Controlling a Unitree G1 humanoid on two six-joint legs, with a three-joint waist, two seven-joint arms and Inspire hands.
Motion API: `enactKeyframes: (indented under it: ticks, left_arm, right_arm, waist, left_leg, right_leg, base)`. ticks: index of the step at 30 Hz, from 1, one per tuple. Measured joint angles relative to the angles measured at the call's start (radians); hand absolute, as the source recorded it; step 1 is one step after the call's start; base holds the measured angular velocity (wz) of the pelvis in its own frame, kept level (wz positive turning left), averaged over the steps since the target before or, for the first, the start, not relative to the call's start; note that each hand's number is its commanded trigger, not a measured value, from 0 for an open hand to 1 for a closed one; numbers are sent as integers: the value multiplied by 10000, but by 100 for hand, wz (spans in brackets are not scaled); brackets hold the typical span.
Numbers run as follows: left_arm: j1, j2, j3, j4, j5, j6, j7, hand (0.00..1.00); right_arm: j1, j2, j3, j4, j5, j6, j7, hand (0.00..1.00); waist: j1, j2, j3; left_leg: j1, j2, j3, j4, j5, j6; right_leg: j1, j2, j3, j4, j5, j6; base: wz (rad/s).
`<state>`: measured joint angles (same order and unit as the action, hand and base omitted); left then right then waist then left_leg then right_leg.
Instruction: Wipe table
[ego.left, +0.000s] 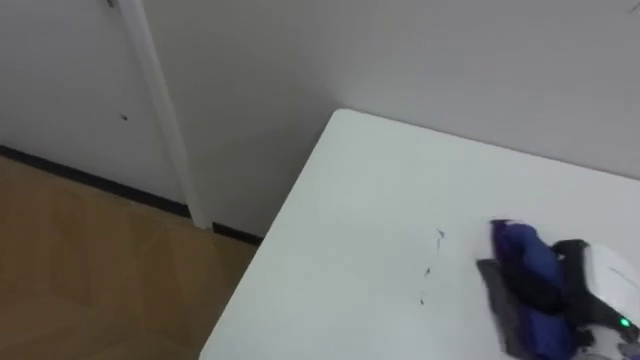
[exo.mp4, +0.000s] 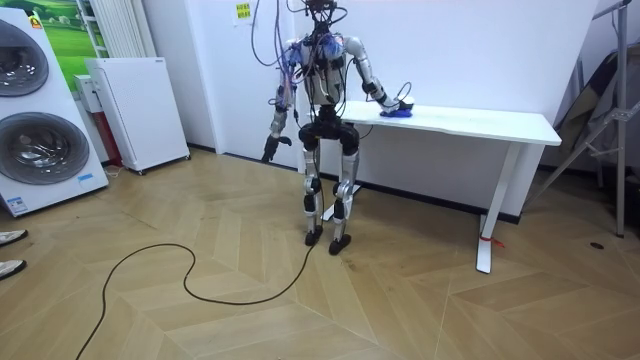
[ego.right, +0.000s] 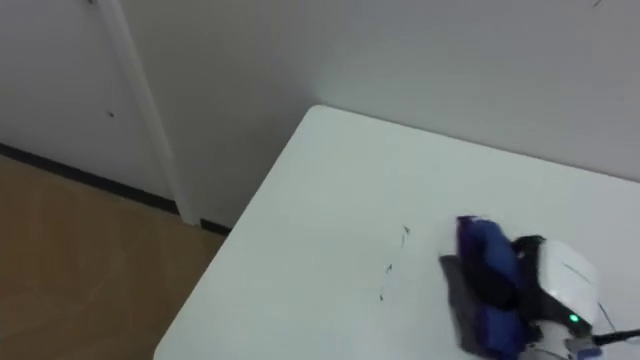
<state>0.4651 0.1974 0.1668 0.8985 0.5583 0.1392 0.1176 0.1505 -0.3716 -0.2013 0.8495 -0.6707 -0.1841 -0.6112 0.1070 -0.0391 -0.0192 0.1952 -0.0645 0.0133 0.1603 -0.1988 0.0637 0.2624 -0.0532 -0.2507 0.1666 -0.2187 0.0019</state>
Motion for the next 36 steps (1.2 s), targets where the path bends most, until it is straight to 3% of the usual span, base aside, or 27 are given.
enactKeyframes:
  ticks: [4,7,9,12,16,18,20,22,26,28,31,32,33,34,35,36]
  left_arm:
    - [-13,-60,59,4,-173,-65,4,0]
    - [-16,-223,-331,30,-169,-83,6,0]
    - [-164,-372,-843,265,-169,-62,-20,0]
    - [-257,-601,-1210,299,-135,112,-34,0]
    - [-300,-610,-1504,298,-205,284,-138,0]
    - [-228,-649,-1634,287,-446,325,-144,0]
    - [-243,-644,-1606,212,-586,336,-143,0]
    - [-167,-645,-1623,229,-756,360,-144,0]
    - [-137,-591,-1587,234,-747,326,-144,0]
    - [-357,-547,-1425,232,-688,213,-144,0]
    - [-801,-405,-691,237,-429,67,-126,0]
    - [-923,-259,-613,239,-432,25,-86,0]
    - [-1026,-156,-546,239,-430,4,16,0]
    - [-1100,-116,-519,238,-453,-8,77,0]
    - [-1339,-36,-527,241,-449,-16,109,0]
    - [-1553,-4,-526,241,-438,-54,105,0]
  right_arm:
    - [303,-100,-97,104,447,174,-2,100]
    - [-59,-76,317,-132,463,707,175,100]
    - [-344,116,592,-513,466,1419,306,100]
    - [-723,580,1012,-1284,243,2088,614,100]
    - [-1044,910,2447,-2653,-420,2418,1460,100]
    - [-1396,1022,3437,-3276,-612,2480,2115,100]
    - [-1553,1032,3827,-3516,-906,2461,2445,100]
    - [-1708,1033,3876,-3305,-961,2200,2423,100]
    - [-1310,1000,3690,-2311,-493,1171,1042,100]
    - [-837,973,3193,-2234,-280,956,322,100]
    - [-442,905,2404,-1836,-35,871,-434,100]
    - [-427,865,2280,-1599,181,874,-605,100]
    - [-399,808,2180,-1423,351,895,-718,100]
    - [-391,775,2177,-1295,418,908,-789,100]
    - [-393,764,2211,-1032,590,958,-943,100]
    - [-499,781,2295,-857,768,1055,-988,100]
  waist:
    - [-172,-9,-29]
    - [-133,110,-32]
    - [129,257,0]
    - [414,457,39]
    - [692,484,95]
    - [894,543,168]
    - [982,534,184]
    - [923,533,185]
    - [432,400,168]
    - [271,393,175]
    - [215,454,133]
    - [222,551,71]
    - [169,562,73]
    - [131,574,66]
    - [115,596,54]
    - [336,616,55]
  left_leg:
    - [-7,12,51,67,-89,137]
    - [-9,19,100,126,-133,175]
    - [-51,59,175,287,-157,115]
    - [-276,175,238,425,-82,55]
    - [-581,250,282,352,107,-59]
    - [-619,308,355,324,158,-136]
    - [-643,323,381,260,178,-169]
    - [-653,317,365,283,181,-176]
    - [-644,190,505,474,132,-176]
    - [-647,152,869,607,-39,43]
    - [-791,354,1504,1008,-464,193]
    - [-915,473,1710,1202,-582,243]
    - [-994,564,1885,1452,-730,269]
    - [-995,667,2131,1544,-799,258]
    - [-981,930,2594,1708,-915,193]
    - [-987,1223,3051,1806,-970,123]
  right_leg:
    - [43,10,15,0,-65,105]
    - [36,19,1,23,-93,91]
    - [-73,35,21,56,-118,-43]
    - [-352,114,38,130,-83,-63]
    - [-945,162,172,514,-69,-307]
    - [-1132,206,266,659,-100,-408]
    - [-1223,198,259,768,-180,-476]
    - [-1211,196,234,762,-236,-480]
    - [-1047,68,150,811,-412,-376]
    - [-1101,-46,177,1149,-619,-271]
    - [-1827,-375,145,2834,-893,95]
    - [-2329,-761,-115,3781,-841,334]
    - [-2659,-1449,-349,4440,-867,407]
    - [-2733,-1841,-445,4661,-897,477]
    - [-2785,-2442,-476,4916,-898,587]
    - [-2861,-2899,-392,4887,-778,730]
  base:
    - [-6]
    - [-22]
    - [-28]
    - [-29]
    - [-13]
    - [-9]
    - [5]
    - [19]
    - [24]
    - [29]
    - [-14]
    - [-29]
    - [-22]
    - [0]
    - [-6]
    - [-19]
